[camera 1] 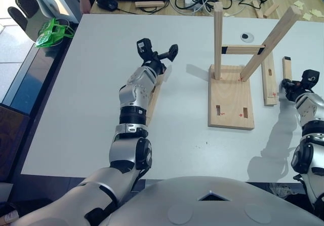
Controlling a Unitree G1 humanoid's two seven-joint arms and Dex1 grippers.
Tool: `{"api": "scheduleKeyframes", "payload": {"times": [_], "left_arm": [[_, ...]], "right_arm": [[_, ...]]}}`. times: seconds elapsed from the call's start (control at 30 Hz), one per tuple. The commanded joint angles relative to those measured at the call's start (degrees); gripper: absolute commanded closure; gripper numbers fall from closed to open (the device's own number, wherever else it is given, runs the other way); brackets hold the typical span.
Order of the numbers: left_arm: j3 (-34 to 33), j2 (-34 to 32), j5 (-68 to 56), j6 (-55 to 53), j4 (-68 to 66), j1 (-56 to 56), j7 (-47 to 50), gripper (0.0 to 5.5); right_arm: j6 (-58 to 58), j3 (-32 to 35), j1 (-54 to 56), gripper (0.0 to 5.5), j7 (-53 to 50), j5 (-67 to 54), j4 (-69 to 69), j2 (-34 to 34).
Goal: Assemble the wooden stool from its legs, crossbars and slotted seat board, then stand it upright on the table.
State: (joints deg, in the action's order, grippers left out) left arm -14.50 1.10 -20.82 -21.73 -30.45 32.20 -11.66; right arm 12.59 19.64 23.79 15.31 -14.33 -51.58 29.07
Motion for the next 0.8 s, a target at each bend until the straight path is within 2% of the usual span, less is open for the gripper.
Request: {"api": "scheduleKeyframes", "payload": {"times": [0.03,0.1,0.17,0.23,0.33,0.53,0.63,0.8], "left_arm": [[-2.39,0.34,-1.00,2.25,4.39,0.82,4.61,0.25],[-3.74,0.64,-2.28,3.04,9.46,0.78,6.53,0.25],[-4.92,0.84,-4.37,2.83,14.78,1.57,7.90,0.25],[-5.46,1.01,-7.19,1.41,20.19,3.48,8.89,0.25],[-3.09,1.20,-15.77,-6.64,28.58,6.75,5.59,0.25],[-0.49,3.20,-35.59,-19.94,41.87,7.31,2.86,0.25],[1.28,3.35,-38.56,-20.75,45.48,5.77,2.58,0.25],[1.58,2.99,-40.36,-19.91,44.11,6.88,3.57,0.25]], "right_arm": [[-1.19,3.88,-2.72,4.20,-7.70,-2.16,11.14,-4.06],[-4.16,5.64,-0.70,4.20,-11.37,-2.88,20.56,-4.80],[-7.95,4.44,1.78,4.20,-12.31,-1.81,29.87,-4.94],[-12.58,0.47,5.65,4.20,-9.81,0.02,39.58,-4.39],[-16.25,-10.18,10.78,4.20,0.92,2.18,51.55,-3.02],[-12.08,-21.27,12.47,4.20,12.34,-0.51,59.80,-5.60],[-10.14,-22.88,12.58,4.20,14.03,-1.89,61.01,-7.48],[-4.81,-25.60,8.66,4.20,17.36,-3.48,66.61,-6.93]]}}
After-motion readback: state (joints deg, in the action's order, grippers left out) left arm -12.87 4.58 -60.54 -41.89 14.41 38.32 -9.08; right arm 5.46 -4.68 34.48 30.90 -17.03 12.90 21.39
